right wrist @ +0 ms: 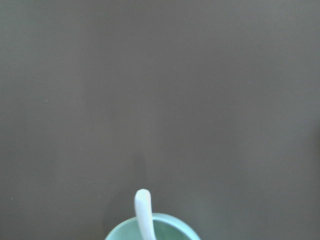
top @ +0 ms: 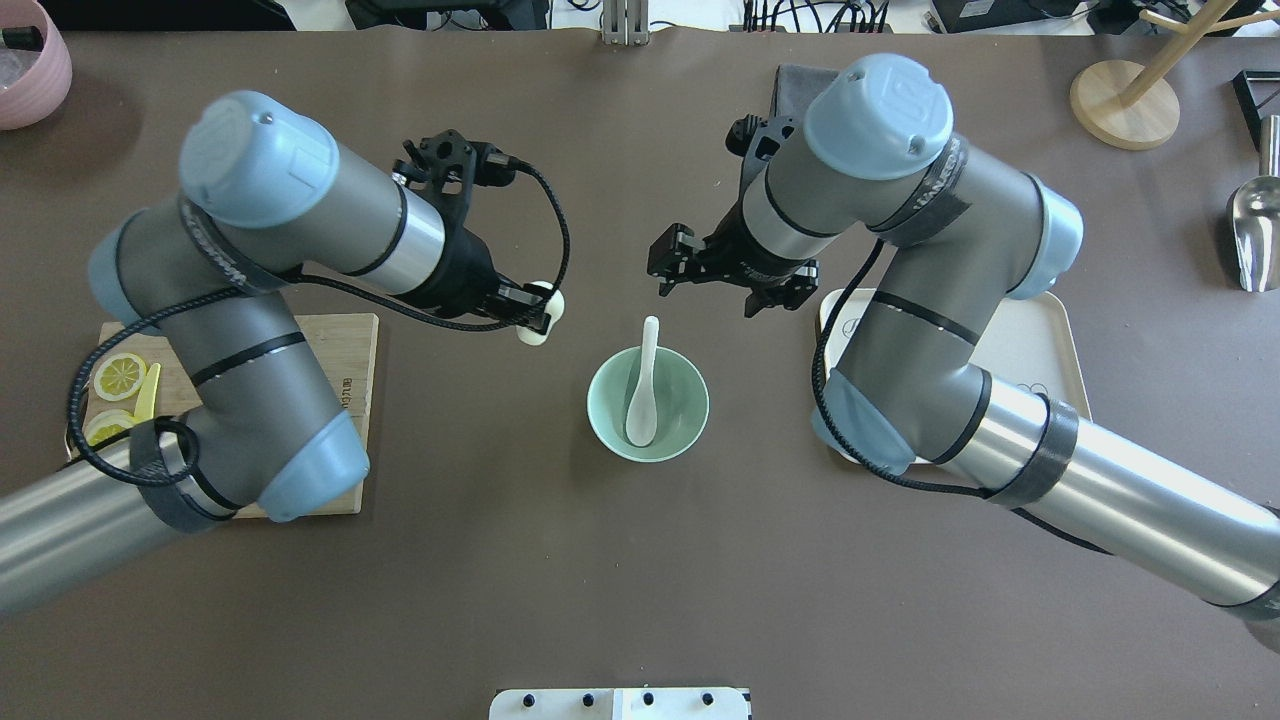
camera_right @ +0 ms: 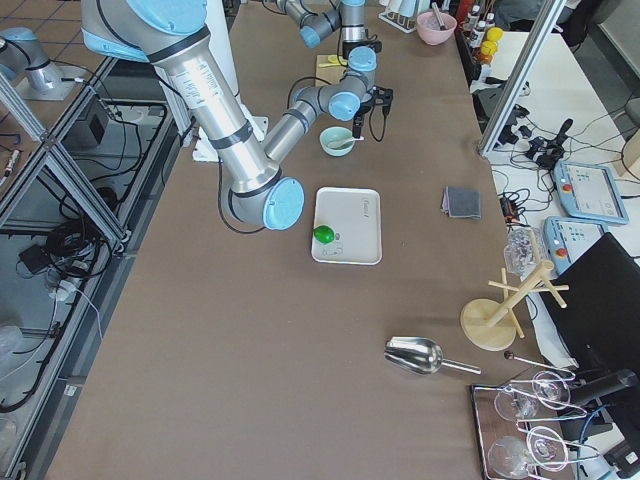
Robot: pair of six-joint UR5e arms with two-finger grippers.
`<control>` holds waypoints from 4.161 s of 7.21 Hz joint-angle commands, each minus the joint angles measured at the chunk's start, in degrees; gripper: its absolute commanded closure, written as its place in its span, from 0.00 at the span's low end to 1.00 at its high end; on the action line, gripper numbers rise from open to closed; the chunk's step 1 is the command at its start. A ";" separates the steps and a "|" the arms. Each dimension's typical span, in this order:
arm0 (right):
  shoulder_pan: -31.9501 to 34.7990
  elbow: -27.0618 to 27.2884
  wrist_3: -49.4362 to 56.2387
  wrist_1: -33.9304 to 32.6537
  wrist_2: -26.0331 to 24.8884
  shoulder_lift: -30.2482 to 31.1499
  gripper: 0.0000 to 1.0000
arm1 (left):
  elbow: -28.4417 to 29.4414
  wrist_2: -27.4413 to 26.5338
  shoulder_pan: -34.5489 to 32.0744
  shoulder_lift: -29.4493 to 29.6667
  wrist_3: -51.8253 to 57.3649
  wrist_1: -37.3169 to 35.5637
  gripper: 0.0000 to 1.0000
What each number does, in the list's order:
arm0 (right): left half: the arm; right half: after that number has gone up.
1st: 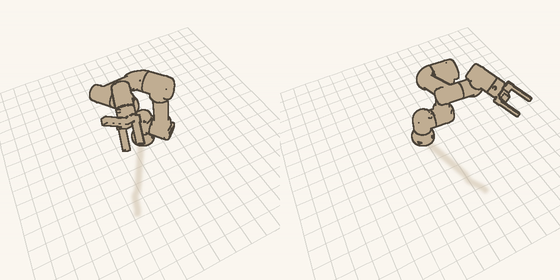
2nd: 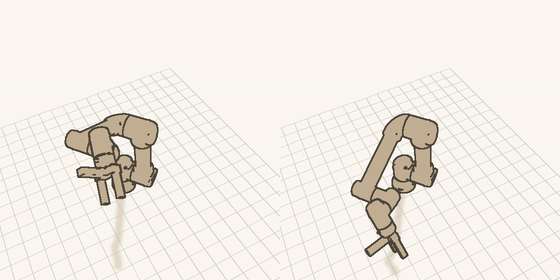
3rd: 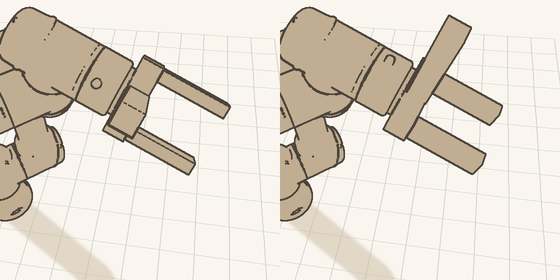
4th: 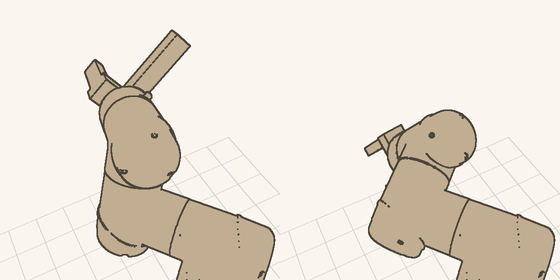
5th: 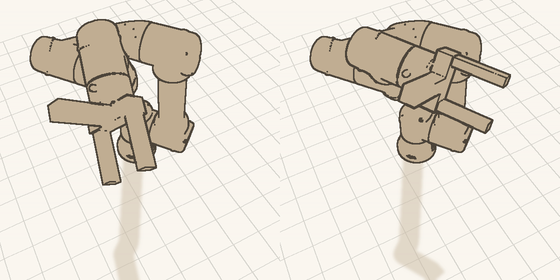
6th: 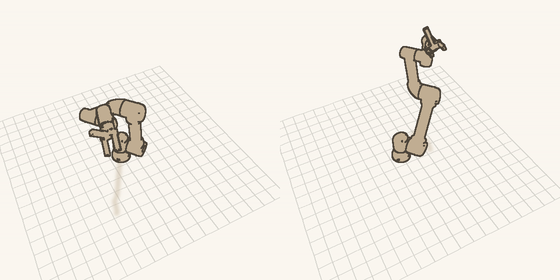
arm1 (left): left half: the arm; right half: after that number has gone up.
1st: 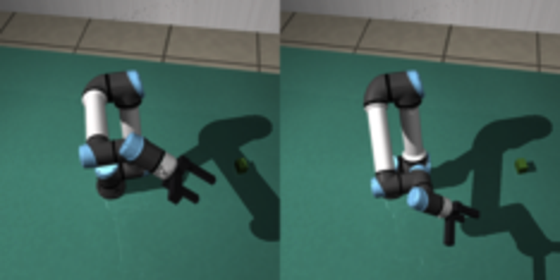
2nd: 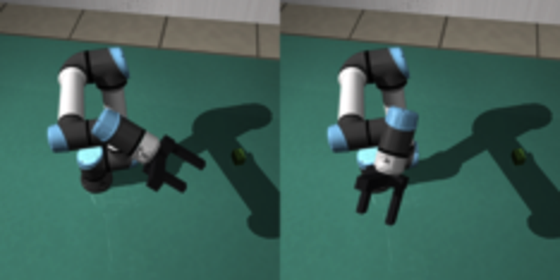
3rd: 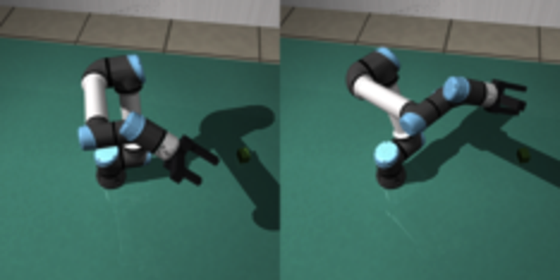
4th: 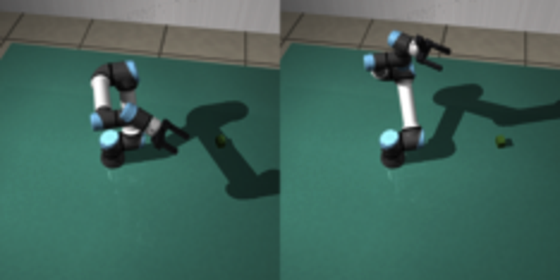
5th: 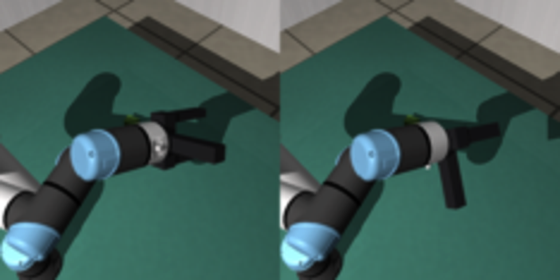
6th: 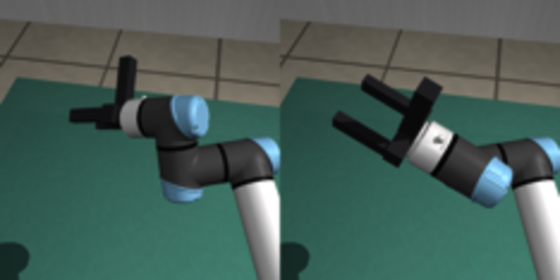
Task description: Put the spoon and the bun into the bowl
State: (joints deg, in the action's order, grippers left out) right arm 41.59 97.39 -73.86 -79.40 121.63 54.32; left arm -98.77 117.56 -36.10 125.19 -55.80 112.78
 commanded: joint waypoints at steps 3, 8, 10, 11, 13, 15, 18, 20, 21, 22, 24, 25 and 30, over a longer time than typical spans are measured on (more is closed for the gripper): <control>8.67 0.43 12.59 -0.40 5.55 6.40 0.00 | 9.27 -11.81 8.58 7.08 -3.79 1.21 1.00; 16.04 0.96 23.21 -0.49 9.76 12.19 0.00 | 8.52 -12.18 9.82 7.88 -3.79 1.66 0.02; 18.34 0.70 29.79 -0.49 10.03 15.62 0.00 | 7.36 -12.09 9.39 6.74 -3.26 1.39 0.02; 19.13 0.17 32.79 -0.49 10.12 17.12 0.00 | 6.58 -12.00 8.95 5.69 -3.17 1.39 0.02; 23.77 -2.45 44.26 -0.31 9.77 20.36 0.00 | 1.07 -11.83 4.41 1.06 -2.65 0.52 0.02; 32.19 -4.91 54.14 0.30 10.20 25.99 0.00 | -8.95 -7.81 -7.60 -9.65 12.03 -4.99 0.02; 37.51 -8.27 62.09 0.48 10.39 30.92 0.00 | -8.46 1.79 -22.05 -19.67 16.78 0.11 0.02; 39.52 -10.11 64.44 -0.31 5.24 30.84 0.00 | -5.23 1.63 -28.92 -25.86 17.22 5.26 0.02; 42.14 -10.20 68.81 -3.18 5.72 30.93 0.00 | -3.03 2.32 -32.07 -26.65 19.74 4.39 0.02; 44.08 -9.77 74.60 -7.56 5.81 30.93 0.00 | -2.40 3.54 -35.32 -28.31 30.47 -0.14 0.02; 45.33 -8.28 75.89 -11.65 6.42 32.06 0.00 | -2.40 10.05 -46.98 -31.04 45.10 -11.67 0.02; 45.25 -8.18 75.80 -11.56 10.00 32.94 0.00 | -2.48 11.01 -51.13 -34.19 48.04 -14.49 0.02; 45.25 -7.74 75.18 -11.48 10.48 33.30 0.00 | -2.22 12.69 -54.34 -40.72 48.24 -14.69 0.02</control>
State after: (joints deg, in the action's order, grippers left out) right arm 86.83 89.62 1.40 -90.88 132.32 87.56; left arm -101.09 130.26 -90.31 84.75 -7.59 98.13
